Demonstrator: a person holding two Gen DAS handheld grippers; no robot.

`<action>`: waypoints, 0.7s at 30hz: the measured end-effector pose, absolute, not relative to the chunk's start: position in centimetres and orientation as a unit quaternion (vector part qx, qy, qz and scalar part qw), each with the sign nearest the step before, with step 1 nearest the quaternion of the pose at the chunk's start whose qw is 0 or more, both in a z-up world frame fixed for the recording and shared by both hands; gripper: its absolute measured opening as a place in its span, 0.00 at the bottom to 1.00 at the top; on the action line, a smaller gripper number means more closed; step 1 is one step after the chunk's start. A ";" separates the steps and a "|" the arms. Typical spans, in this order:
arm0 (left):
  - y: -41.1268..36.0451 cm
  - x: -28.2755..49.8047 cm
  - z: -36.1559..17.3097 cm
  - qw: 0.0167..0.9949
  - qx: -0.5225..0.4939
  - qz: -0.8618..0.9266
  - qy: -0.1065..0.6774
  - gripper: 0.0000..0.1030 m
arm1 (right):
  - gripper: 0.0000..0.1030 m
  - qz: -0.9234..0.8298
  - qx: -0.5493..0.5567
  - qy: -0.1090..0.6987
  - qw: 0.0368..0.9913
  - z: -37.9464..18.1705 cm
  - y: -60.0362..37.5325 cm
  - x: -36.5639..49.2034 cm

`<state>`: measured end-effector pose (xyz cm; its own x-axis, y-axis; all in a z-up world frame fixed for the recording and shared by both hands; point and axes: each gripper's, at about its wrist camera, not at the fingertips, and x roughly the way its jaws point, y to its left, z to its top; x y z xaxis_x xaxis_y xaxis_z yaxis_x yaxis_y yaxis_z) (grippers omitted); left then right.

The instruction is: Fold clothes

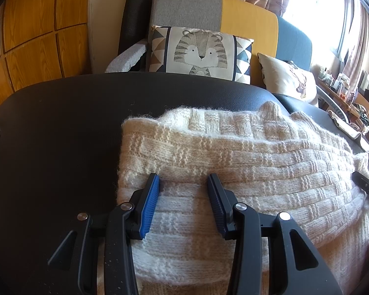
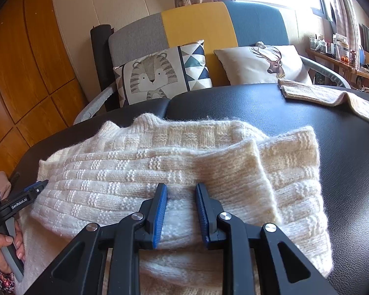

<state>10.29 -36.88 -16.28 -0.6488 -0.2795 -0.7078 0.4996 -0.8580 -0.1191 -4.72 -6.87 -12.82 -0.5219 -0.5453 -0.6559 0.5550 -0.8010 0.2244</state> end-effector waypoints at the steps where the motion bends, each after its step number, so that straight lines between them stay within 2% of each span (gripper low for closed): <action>1: -37.1 10.5 -16.1 0.212 0.359 -0.895 0.160 0.43 | 0.23 -0.871 0.375 0.006 0.316 -12.8 -6.9 -4.7; 5: -38.1 12.5 -14.7 0.203 0.359 -0.890 0.193 0.43 | 0.22 -0.858 0.400 -0.032 0.321 -12.2 -5.3 -5.4; 7: -38.6 14.2 -14.3 0.208 0.343 -0.891 0.211 0.44 | 0.24 -0.872 0.394 -0.061 0.286 -10.8 -2.9 -4.8; 9: -39.1 15.8 -14.3 0.216 0.331 -0.888 0.233 0.55 | 0.24 -0.880 0.369 -0.088 0.287 -9.5 -1.0 -3.8; 13: -40.2 18.8 -14.8 0.238 0.335 -0.871 0.269 0.55 | 0.24 -0.874 0.391 -0.038 0.288 -9.3 -1.4 -2.7; 17: -41.3 22.9 -15.5 0.213 0.337 -0.855 0.332 0.55 | 0.26 -0.845 0.423 -0.116 0.306 -10.1 2.3 -1.5; 21: -40.1 26.0 -15.8 0.199 0.357 -0.860 0.305 0.55 | 0.26 -0.837 0.447 -0.121 0.293 -11.3 6.4 0.5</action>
<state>25.97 -40.15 -15.76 -0.6665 -0.1242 -0.7351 0.5591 -0.7355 -0.3826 0.51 6.37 -11.26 -0.4290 -0.5982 -0.6768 0.3821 -0.7991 0.4641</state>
